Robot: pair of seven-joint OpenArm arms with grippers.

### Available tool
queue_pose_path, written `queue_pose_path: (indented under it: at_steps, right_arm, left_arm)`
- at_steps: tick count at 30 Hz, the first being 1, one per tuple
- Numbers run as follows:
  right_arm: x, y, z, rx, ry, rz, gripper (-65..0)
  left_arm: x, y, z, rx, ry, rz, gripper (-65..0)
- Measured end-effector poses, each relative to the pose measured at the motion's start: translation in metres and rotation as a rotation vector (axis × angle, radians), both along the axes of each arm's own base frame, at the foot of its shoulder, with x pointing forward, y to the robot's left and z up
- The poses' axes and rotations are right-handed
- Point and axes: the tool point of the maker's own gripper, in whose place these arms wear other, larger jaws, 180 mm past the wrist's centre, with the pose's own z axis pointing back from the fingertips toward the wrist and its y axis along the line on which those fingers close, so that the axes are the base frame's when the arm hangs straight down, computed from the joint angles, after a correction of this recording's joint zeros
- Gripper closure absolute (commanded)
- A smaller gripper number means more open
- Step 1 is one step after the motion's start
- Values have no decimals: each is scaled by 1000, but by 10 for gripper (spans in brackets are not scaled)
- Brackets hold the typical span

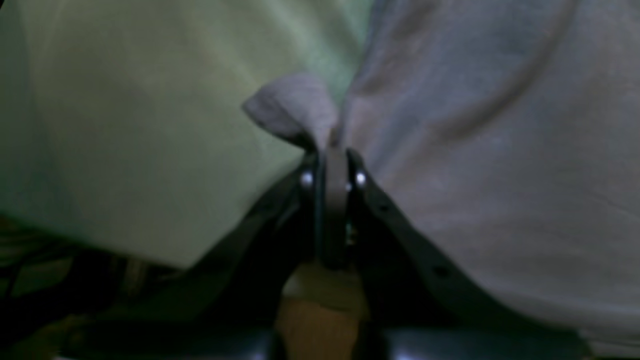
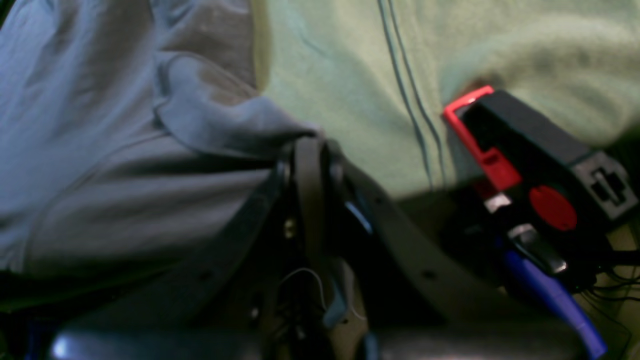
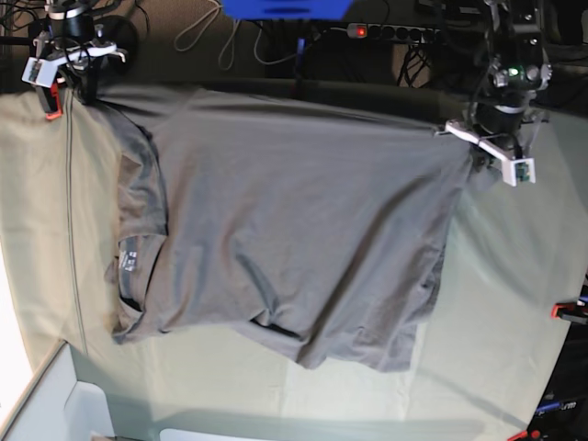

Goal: Layout the t-shirt on the table in an organized manner, then fold the t-shirt properly
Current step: 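Move the right gripper down the shirt's side and grasp the hem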

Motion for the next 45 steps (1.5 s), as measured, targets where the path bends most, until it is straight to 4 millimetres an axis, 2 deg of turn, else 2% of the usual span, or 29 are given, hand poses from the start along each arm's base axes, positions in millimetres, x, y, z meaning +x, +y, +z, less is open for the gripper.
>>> queue_pose_path:
  at_steps: [4, 7, 11, 13, 17, 20, 22, 25, 27, 30, 35, 38, 42, 45]
  right_arm:
    - [0, 0, 0, 0, 1, 0, 0]
    - [-1, 0, 0, -1, 2, 2, 0]
    - [-2, 0, 0, -2, 8, 5, 0]
    - [-2, -1, 0, -3, 9, 6, -1]
    - [-9, 0, -13, -31, 107, 61, -110]
    - [-11, -2, -15, -54, 135, 73, -167]
    - [-10, -6, -8, -56, 113, 50, -173]
    - [-9, -32, 17, -102, 51, -16, -190]
    - [-5, -34, 24, -120, 36, -9, -219]
    - [12, -13, 25, -103, 21, 59, -269]
    - [68, 24, 26, -235, 20, 277, -314]
    - [98, 36, 15, -275, 29, 325, -314]
    - [124, 49, 6, -287, 32, 344, -313]
    - [137, 71, -4, -306, 58, 423, -313]
  left_arm:
    - [-6, 9, -9, 4, 23, 25, -1]
    - [-17, 10, -26, -9, 79, 35, -1]
    - [-35, 5, -51, -57, 143, 73, -1]
    - [-36, -3, -55, -85, 145, 75, -1]
    - [-34, -4, -54, -85, 140, 76, -2]
    - [-35, -7, -56, -95, 140, 86, -2]
    - [-39, -11, -59, -107, 155, 91, -2]
    - [-43, -12, -60, -110, 170, 91, -5]
    - [-46, -11, -62, -112, 187, 91, -6]
    - [-48, -13, -64, -119, 204, 91, -58]
    - [-49, -15, -64, -127, 203, 104, -307]
    - [-49, -17, -65, -134, 203, 108, -411]
    - [-48, -16, -64, -130, 200, 108, -422]
    - [-48, -15, -64, -128, 199, 109, -422]
